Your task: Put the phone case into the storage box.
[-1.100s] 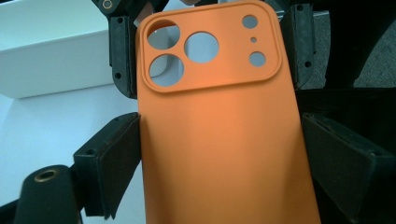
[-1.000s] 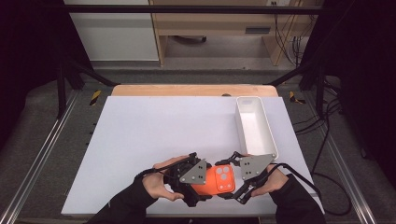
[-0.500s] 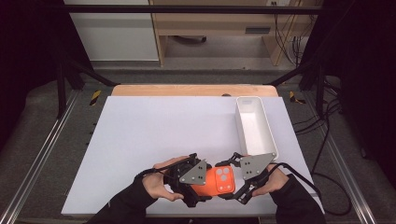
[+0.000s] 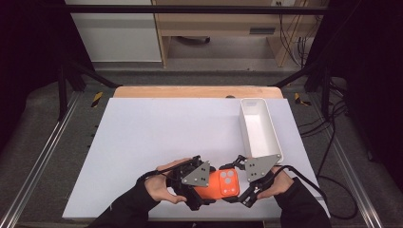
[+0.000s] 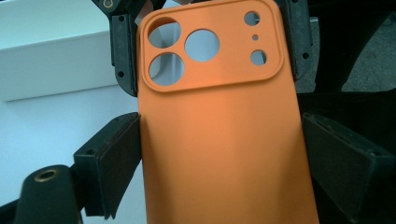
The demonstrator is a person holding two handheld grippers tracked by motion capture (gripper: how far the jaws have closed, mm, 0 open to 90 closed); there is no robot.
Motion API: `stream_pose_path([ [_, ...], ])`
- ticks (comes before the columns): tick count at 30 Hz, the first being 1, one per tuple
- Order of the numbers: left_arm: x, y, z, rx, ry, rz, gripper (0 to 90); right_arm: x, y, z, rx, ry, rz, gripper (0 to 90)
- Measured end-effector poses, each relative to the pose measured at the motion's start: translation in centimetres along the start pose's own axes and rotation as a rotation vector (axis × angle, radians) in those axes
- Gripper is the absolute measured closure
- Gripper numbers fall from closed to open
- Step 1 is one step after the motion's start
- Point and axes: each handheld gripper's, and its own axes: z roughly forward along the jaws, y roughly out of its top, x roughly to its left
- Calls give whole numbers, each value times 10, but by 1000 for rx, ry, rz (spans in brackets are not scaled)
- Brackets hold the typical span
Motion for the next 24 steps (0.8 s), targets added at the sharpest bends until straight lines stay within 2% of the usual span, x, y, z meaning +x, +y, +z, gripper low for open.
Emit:
stream_pose_path([
  [14, 1, -1, 2, -3, -9, -9, 130, 0, 0, -1, 20, 4, 19, 164],
  [18, 1, 0, -3, -31, -1, -29, 86, 0, 0, -1, 39, -3, 15, 164],
  [24, 2, -4, -14, -59, 35, -70, 13, -1, 2, -8, 46, -28, 12, 163],
])
